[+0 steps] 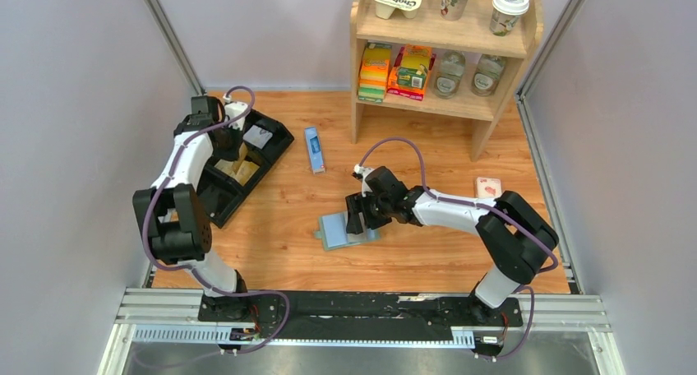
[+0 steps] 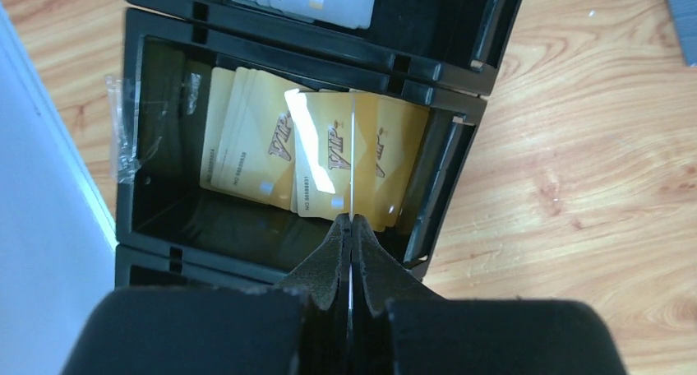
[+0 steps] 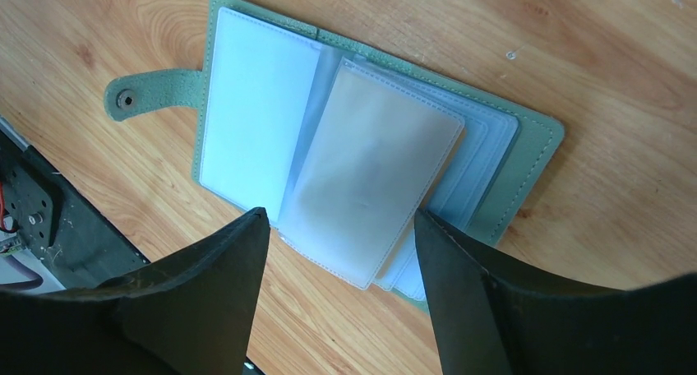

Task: Take the credit cards out of the card holder
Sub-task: Place the credit card in the storage box.

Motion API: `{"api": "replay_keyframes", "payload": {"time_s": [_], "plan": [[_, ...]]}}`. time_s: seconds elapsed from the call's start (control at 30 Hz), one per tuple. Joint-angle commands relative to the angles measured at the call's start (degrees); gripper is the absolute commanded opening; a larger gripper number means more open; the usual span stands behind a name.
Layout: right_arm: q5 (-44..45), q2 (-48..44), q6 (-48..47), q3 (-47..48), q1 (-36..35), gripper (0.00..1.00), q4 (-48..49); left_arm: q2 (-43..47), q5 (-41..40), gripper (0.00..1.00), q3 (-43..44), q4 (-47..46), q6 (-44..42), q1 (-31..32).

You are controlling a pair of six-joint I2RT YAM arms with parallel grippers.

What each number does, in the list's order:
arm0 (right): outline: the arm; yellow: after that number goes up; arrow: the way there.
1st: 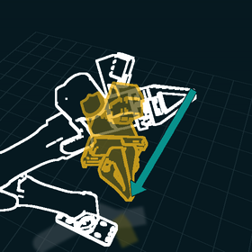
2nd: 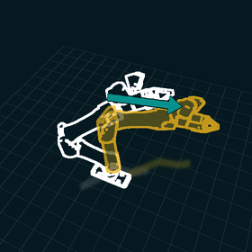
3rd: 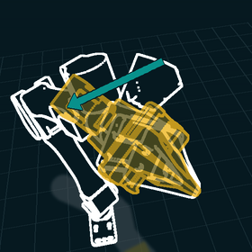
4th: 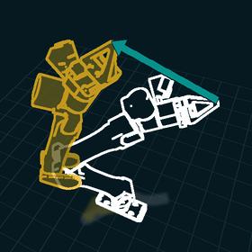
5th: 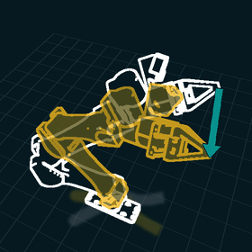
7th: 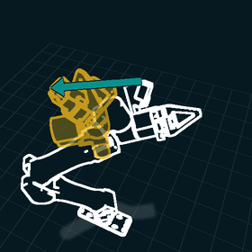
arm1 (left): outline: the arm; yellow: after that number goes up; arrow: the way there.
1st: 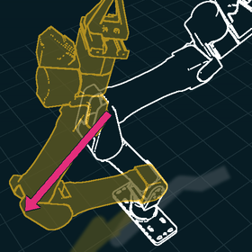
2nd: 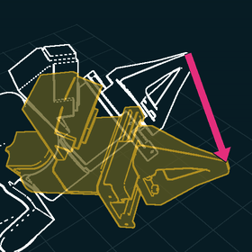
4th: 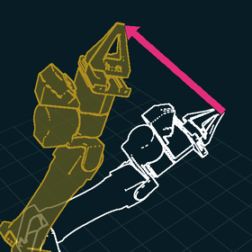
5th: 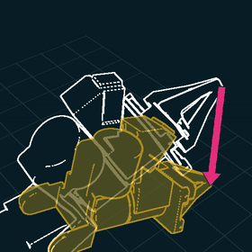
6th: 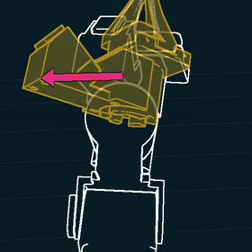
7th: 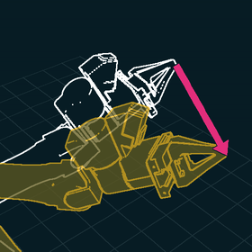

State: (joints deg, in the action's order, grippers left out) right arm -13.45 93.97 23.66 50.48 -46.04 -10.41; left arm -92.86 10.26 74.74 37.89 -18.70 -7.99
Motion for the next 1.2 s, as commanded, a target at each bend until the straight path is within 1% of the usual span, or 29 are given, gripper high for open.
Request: {"api": "replay_keyframes", "payload": {"time_s": [0.0, 0.2, 0.33, 0.37, 0.43, 0.47, 0.53, 0.63, 0.73, 0.87, 0.9, 0.97, 1.0, 1.03, 1.07, 1.1, 1.13, 1.17], "plan": [[1.4, -1.0, -1.1, -0.4, 0.3, 0.72, 1.7, -3.8, 3.0, 0.00, 2.3, 0.3, -4.0, -0.8], [1.1, -0.4, -1.0, -0.5, 0.6, 0.72, 2.1, -6.1, 9.3, 0.00, 1.3, 1.0, -5.4, -0.9], [1.0, -0.4, -1.0, -0.5, 0.6, 0.72, 2.1, -6.8, 8.2, 0.01, 1.4, 0.3, -4.6, -1.0], [1.1, -0.5, -1.0, -0.6, 0.6, 0.72, 2.1, -6.8, 7.2, 0.04, 1.6, 0.1, -4.3, -1.0], [1.2, -0.5, -1.0, -0.6, 0.7, 0.72, 2.1, -6.5, 4.6, 0.20, 2.4, 0.0, -3.5, -1.0], [1.1, -0.7, -1.0, -0.6, 0.7, 0.72, 1.9, -6.5, 3.3, 0.29, 3.0, -0.2, -2.8, -1.0], [1.4, -1.0, -1.0, -0.6, 0.8, 0.72, 1.9, -5.8, 1.4, 0.37, 3.4, -0.5, -2.2, -1.0], [1.6, -1.4, -1.1, -0.6, 0.8, 0.72, 1.7, -5.0, -1.5, 0.41, 4.0, -0.7, -0.7, -0.9], [2.6, -2.1, -1.1, -0.8, 0.7, 0.72, 1.2, -3.2, -3.9, 0.43, 5.1, -0.5, 1.7, -1.0], [4.2, -3.4, -1.1, -0.6, 0.8, 0.72, 0.0, 1.3, -6.4, 0.45, 7.4, 0.9, 8.1, -0.8], [4.7, -3.7, -1.2, -0.1, 0.8, 0.72, -0.6, 2.6, -7.2, 0.45, 7.7, 1.3, 11.6, -0.5], [5.8, -4.4, -1.1, 0.5, 0.9, 0.72, -1.6, 6.8, -7.4, 0.45, 6.2, 1.8, 16.0, 0.2], [6.3, -4.8, -1.1, 0.6, 0.8, 0.72, -2.0, 10.4, -8.5, 0.45, 5.4, 1.8, 17.8, 0.9], [6.8, -5.2, -0.9, 0.7, 0.8, 0.72, -2.2, 12.2, -9.4, 0.45, 2.8, 1.6, 21.0, 3.2], [7.2, -5.6, -0.7, 0.8, 0.8, 0.72, -2.5, 15.9, -9.9, 0.45, 1.6, 1.3, 21.9, 4.5], [7.7, -5.8, -0.5, 0.9, 0.8, 0.72, -2.9, 17.7, -10.1, 0.45, -1.2, 1.4, 25.3, 7.7], [8.4, -6.3, -0.4, 1.1, 0.9, 0.72, -3.4, 21.9, -14.3, 0.45, -3.2, 0.9, 27.2, 10.7], [9.2, -6.5, -0.1, 1.2, 0.8, 0.72, -3.9, 23.8, -14.9, 0.45, -6.5, 0.5, 31.5, 14.0]]}}
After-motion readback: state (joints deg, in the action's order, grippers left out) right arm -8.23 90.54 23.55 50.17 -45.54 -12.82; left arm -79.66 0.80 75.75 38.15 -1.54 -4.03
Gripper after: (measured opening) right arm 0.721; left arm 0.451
